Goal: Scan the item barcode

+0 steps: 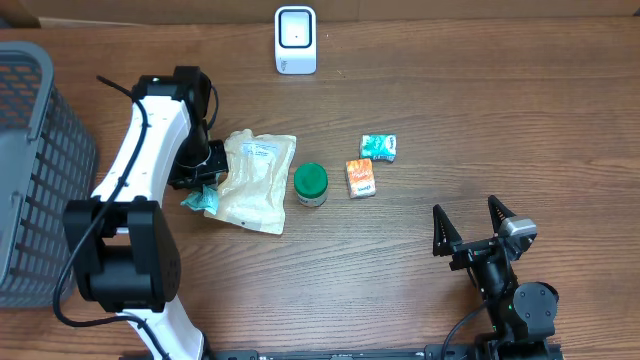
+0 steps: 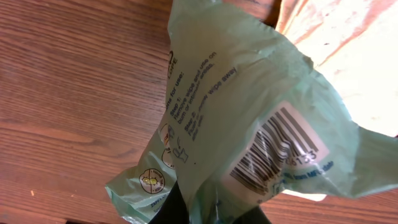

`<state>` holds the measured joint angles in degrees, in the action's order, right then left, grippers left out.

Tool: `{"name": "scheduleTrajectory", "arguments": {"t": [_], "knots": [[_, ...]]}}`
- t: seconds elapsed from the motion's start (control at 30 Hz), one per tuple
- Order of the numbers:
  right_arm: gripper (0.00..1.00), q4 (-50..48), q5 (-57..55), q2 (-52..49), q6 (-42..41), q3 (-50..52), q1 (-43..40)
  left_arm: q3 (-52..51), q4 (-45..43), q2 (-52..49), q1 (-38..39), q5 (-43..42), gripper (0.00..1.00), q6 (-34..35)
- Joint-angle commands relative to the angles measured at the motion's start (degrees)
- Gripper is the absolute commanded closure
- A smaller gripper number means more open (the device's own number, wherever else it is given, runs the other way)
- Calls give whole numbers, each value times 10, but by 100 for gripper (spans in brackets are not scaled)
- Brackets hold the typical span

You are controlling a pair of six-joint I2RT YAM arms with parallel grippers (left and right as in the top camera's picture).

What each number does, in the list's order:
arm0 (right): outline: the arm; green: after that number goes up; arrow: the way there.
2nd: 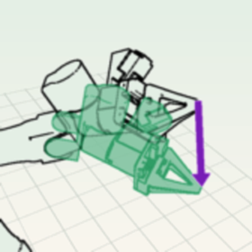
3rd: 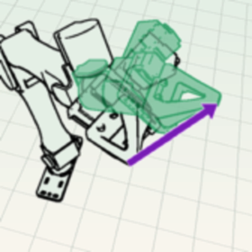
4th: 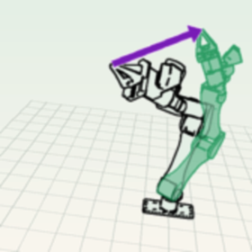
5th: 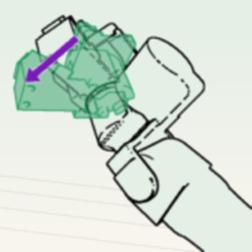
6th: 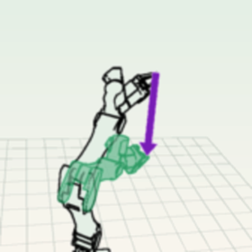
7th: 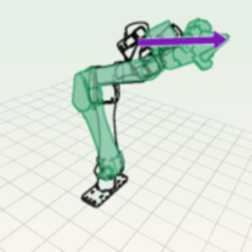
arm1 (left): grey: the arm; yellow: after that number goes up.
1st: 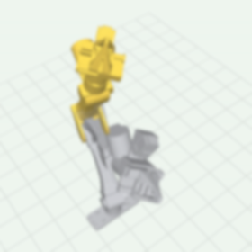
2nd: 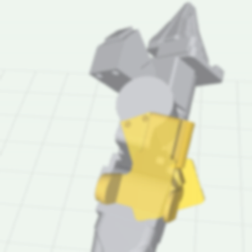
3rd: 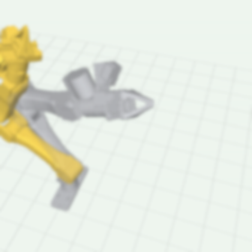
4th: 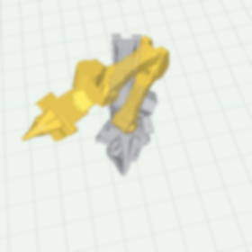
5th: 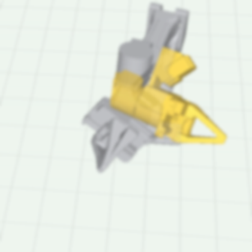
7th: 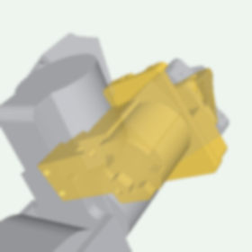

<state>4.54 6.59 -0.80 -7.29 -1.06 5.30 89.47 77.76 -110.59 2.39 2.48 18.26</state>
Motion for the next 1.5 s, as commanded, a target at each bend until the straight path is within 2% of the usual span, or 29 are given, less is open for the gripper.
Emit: {"name": "scheduleTrajectory", "arguments": {"t": [0.0, 0.03, 0.27, 0.47, 0.6, 0.7, 0.8, 1.0, 1.2, 1.47], "knots": [[0, -2, -5, 5, 2, 6, 1, 2, -3, 3, 3, 11, 58, 2], [0, -2, -5, 5, 2, 6, 1, 2, -2, 3, 3, 11, 0, 2], [0, -3, -5, 5, 2, 6, 1, 2, 20, 14, 3, 11, 0, 12], [0, -3, -6, 5, 2, 6, 1, 8, 18, 77, 3, 11, 0, 10], [0, -2, -5, 5, 2, 6, 1, 24, 13, 153, -6, 11, 0, -37], [0, -3, -5, 5, 2, 6, 1, 50, 10, 216, -24, 11, 0, -96], [0, -2, -5, 5, 2, 6, 1, 78, -4, 275, -56, 12, 0, -148], [0, -2, -5, 5, 2, 6, 1, 91, -44, 363, -176, 61, 1, -110], [0, -3, -5, 5, 2, 6, 1, 91, -39, 385, -289, 63, 0, -110], [0, -3, -6, 5, 2, 6, 1, 91, -43, 369, -310, 115, 0, -110]]}}
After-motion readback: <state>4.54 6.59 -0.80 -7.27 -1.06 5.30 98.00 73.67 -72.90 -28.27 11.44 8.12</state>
